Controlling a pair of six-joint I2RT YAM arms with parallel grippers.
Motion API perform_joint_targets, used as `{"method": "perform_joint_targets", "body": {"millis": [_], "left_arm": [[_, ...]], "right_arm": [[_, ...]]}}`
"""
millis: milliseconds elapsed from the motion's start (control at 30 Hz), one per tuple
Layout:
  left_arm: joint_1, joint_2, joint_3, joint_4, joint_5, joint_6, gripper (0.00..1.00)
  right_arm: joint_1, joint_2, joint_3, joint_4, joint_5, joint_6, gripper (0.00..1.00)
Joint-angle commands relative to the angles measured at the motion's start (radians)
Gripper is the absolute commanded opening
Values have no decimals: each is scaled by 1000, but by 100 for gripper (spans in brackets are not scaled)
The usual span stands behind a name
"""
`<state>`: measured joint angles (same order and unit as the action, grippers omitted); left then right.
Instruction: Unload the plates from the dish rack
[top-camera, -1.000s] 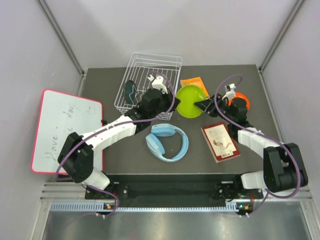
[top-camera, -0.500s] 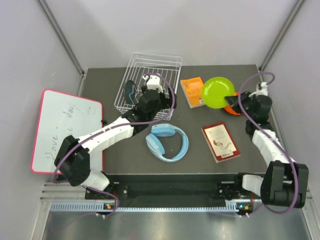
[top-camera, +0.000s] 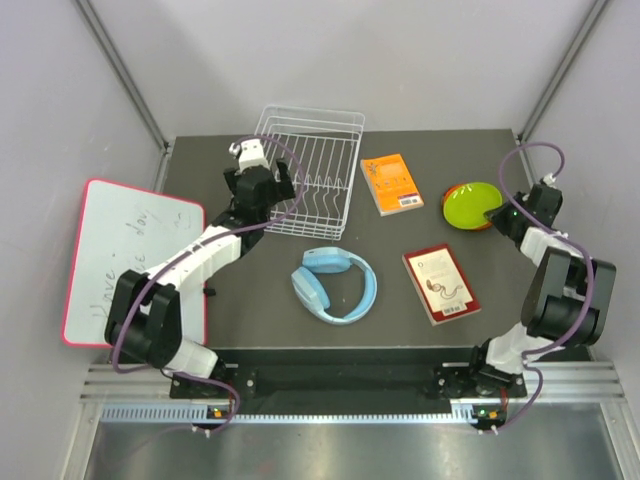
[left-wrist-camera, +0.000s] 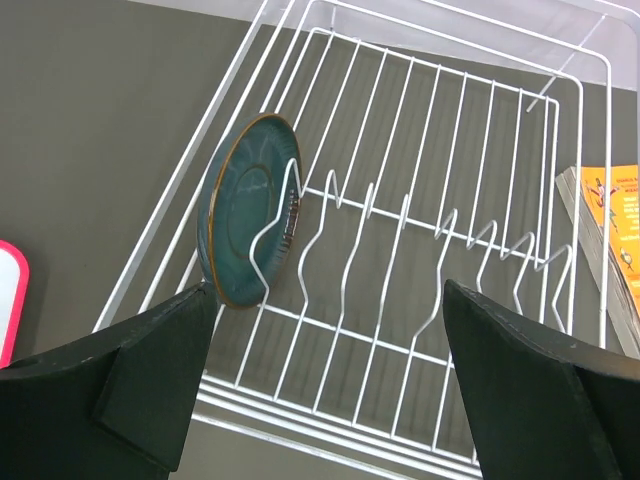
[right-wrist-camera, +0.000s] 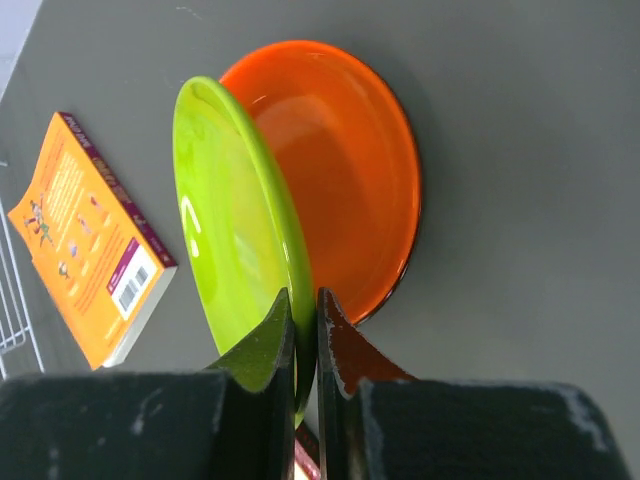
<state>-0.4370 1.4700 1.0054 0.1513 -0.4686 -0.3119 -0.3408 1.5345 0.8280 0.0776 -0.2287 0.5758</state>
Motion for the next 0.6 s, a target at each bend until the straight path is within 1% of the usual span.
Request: {"method": "perform_joint_targets", "body": {"millis": [0,100,167,200,267,300,367,500,567], "left_arm": [[35,18,-10,85,16,17,99],[58,35,-13,103,25,25,99],[69,49,-8,110,27,31,99],[72,62,-2,111,25,31,99],[76,76,2,114,27,27,99],[78,87,4,117,28,27,99],[83,95,6,119,27,27,99],[89,110,6,129,35,20,99],[92,115,7,133,36,20,99]], "right_arm": [[-18,79,94,80,-21,-24,0],[-21,125,112,94,-31,-25,0],[-21,142,115,100,-37,-25,2],[-23,154,115,105,-37,-27,7],[-21,167,117,108,-46,-31,13],[-21,177,121,100,-47,-33,21],[-21,182,129,83,-61,-42,28],[-21,141,112,84,-69,-53,55],[-17,119,125,32,-58,-74,57]]}}
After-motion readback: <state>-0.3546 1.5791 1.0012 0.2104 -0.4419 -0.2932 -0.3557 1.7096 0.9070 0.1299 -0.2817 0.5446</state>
